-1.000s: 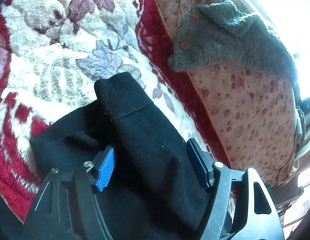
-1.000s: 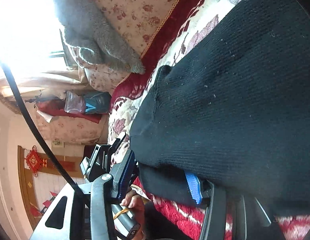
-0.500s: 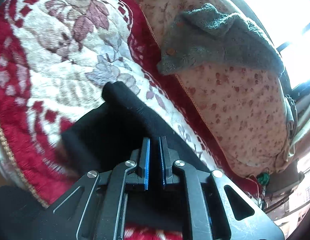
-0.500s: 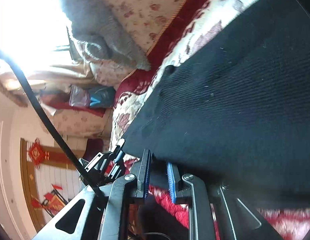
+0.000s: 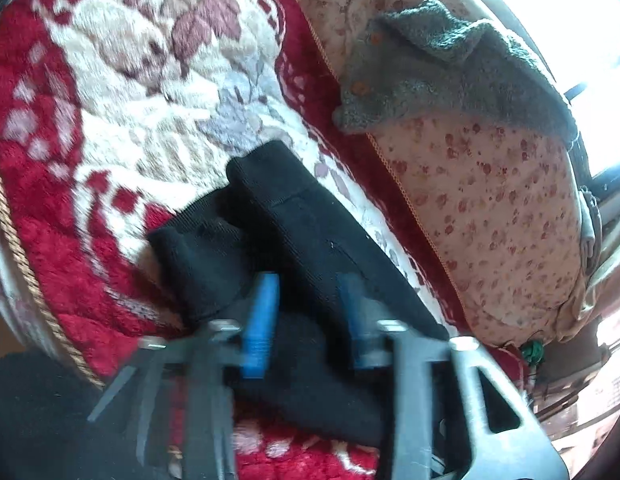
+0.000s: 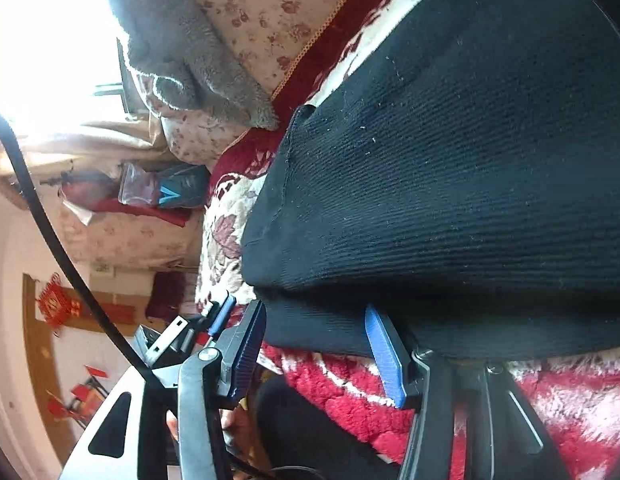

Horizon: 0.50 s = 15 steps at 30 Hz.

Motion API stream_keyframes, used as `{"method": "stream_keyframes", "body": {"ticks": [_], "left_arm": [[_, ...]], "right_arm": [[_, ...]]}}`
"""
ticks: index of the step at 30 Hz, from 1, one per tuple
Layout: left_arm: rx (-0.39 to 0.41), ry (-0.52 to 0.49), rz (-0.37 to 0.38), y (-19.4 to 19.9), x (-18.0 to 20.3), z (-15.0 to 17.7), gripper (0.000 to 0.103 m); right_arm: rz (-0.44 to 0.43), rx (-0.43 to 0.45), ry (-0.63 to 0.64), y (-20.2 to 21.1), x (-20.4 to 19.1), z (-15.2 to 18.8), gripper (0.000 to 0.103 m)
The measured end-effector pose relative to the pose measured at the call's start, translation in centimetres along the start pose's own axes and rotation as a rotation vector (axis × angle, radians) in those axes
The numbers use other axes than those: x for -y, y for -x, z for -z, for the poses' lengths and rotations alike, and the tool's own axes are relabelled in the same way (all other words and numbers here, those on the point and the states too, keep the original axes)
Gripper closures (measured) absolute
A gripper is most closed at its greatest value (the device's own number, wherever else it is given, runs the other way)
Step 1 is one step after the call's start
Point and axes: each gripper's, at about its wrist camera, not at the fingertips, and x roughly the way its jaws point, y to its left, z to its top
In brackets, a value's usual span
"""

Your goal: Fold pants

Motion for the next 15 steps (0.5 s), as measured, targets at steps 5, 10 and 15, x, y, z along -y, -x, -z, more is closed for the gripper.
{"method": "stream_keyframes", "body": {"ticks": [5,10,15], "left_arm": [[-0.026,0.042,-0.030,-2.0,-0.1,-0.2,0.052],[-0.038,0.034,-0.034,-4.6,1.4,-0.9,0.048],[-0.002,0.070,0.001,-5.3,2.2,-1.6,0.039]], "right_arm": [[0.018,0.035,-0.013,-0.2,0.0,-0.8,0.053],[-0.021,0.063,-0.054,-0.8,0.2,-2.1,0.053],[-0.119,0.064,-0.115,0.0,1.4,-2.6,0.053]]}}
